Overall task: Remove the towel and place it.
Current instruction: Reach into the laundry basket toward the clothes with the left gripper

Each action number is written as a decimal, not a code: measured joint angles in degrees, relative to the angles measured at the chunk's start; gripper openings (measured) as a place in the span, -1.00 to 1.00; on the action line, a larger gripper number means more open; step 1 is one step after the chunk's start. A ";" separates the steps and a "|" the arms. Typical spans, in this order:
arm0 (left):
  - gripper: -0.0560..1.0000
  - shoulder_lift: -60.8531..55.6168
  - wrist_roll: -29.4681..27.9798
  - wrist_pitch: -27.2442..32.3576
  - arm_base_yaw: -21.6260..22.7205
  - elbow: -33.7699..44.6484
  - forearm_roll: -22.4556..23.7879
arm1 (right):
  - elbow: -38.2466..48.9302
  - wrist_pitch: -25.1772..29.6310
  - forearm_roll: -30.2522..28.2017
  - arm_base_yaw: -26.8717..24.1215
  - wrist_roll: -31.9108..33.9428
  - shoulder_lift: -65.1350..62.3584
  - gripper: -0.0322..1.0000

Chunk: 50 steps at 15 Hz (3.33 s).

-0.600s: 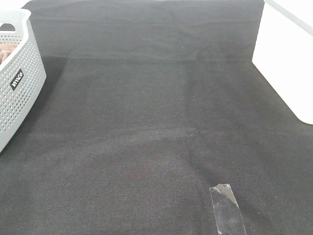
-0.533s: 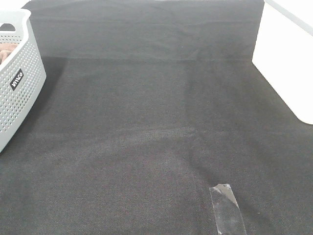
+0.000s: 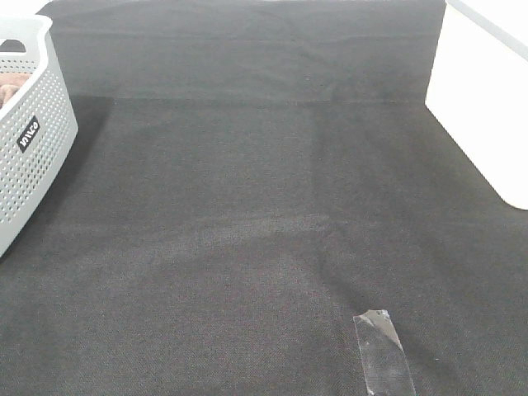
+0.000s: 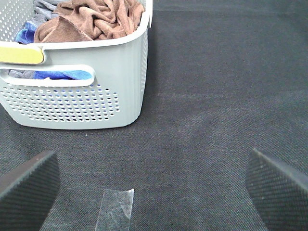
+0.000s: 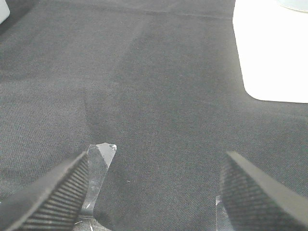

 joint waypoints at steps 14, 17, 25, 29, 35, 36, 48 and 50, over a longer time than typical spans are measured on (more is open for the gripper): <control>0.98 0.00 0.00 0.00 0.00 0.00 -0.17 | 0.00 0.00 0.00 0.00 0.00 0.00 0.41; 0.98 0.00 0.00 0.00 0.00 0.00 -0.17 | 0.00 0.00 0.00 0.00 0.00 0.00 0.41; 0.98 1.95 5.96 1.15 0.00 -1.15 0.06 | 0.00 0.00 0.00 0.00 0.00 0.00 0.41; 0.98 20.57 24.52 6.30 0.00 -14.38 2.18 | 0.00 0.00 0.00 0.00 0.00 0.00 0.41; 0.98 47.56 49.39 7.73 -5.73 -38.16 5.73 | 0.00 0.00 0.00 0.00 0.00 0.00 0.41; 0.98 52.08 50.42 8.02 -7.33 -41.08 9.85 | 0.00 0.00 0.00 0.00 0.00 0.00 0.41; 0.98 95.17 61.25 -3.04 -0.06 -54.26 27.10 | 0.00 0.00 0.00 0.00 0.00 0.00 0.41; 0.98 99.92 63.54 -5.96 2.69 -54.26 26.87 | 0.00 0.00 0.00 0.00 0.00 0.00 0.41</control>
